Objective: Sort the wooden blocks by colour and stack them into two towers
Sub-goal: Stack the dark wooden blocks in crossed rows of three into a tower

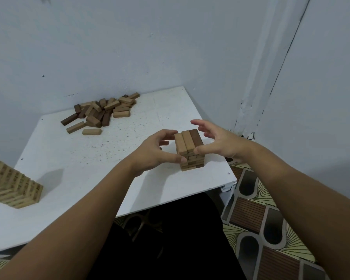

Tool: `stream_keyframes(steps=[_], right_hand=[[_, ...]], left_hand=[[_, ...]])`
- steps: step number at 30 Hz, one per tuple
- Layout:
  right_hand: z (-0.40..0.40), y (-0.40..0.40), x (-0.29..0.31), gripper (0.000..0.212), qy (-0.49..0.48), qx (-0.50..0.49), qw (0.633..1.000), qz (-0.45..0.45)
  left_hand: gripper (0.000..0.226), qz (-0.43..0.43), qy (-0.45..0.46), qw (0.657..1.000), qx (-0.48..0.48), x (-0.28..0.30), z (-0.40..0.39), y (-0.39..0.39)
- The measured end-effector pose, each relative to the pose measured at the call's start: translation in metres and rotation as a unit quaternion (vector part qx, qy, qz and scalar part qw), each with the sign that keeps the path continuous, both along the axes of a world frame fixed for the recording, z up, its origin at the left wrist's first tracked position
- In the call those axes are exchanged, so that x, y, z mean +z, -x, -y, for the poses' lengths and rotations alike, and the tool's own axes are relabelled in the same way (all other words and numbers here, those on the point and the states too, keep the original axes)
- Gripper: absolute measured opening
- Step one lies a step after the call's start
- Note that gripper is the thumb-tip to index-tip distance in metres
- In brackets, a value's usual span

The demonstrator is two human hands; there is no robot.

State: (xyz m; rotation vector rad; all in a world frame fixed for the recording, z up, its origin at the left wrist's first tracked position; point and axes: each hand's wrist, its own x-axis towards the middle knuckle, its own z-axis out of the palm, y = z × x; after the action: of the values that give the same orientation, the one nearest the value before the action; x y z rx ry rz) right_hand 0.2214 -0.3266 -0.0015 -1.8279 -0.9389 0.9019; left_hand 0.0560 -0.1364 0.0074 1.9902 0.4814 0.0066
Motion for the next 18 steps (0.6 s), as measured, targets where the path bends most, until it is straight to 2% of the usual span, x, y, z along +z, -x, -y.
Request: stream_keyframes(steps=[4, 7, 12, 18], right_hand=[[0.002, -0.006, 0.0, 0.086, 0.018, 0.019, 1.0, -0.002], [0.003, -0.009, 0.0, 0.077, 0.022, 0.027, 0.999, -0.004], [0.001, -0.012, -0.001, 0.073, 0.032, 0.035, 0.999, 0.012], [0.0, -0.015, 0.002, 0.082, 0.025, 0.041, 0.999, 0.02]], left_hand=[[0.072, 0.015, 0.006, 1.0, 0.003, -0.004, 0.0, -0.003], [0.067, 0.021, 0.012, 1.0, 0.005, -0.006, 0.0, -0.004], [0.063, 0.026, 0.016, 1.0, 0.0, -0.006, 0.0, -0.003], [0.087, 0.02, 0.025, 0.999, -0.006, -0.003, -0.001, -0.002]])
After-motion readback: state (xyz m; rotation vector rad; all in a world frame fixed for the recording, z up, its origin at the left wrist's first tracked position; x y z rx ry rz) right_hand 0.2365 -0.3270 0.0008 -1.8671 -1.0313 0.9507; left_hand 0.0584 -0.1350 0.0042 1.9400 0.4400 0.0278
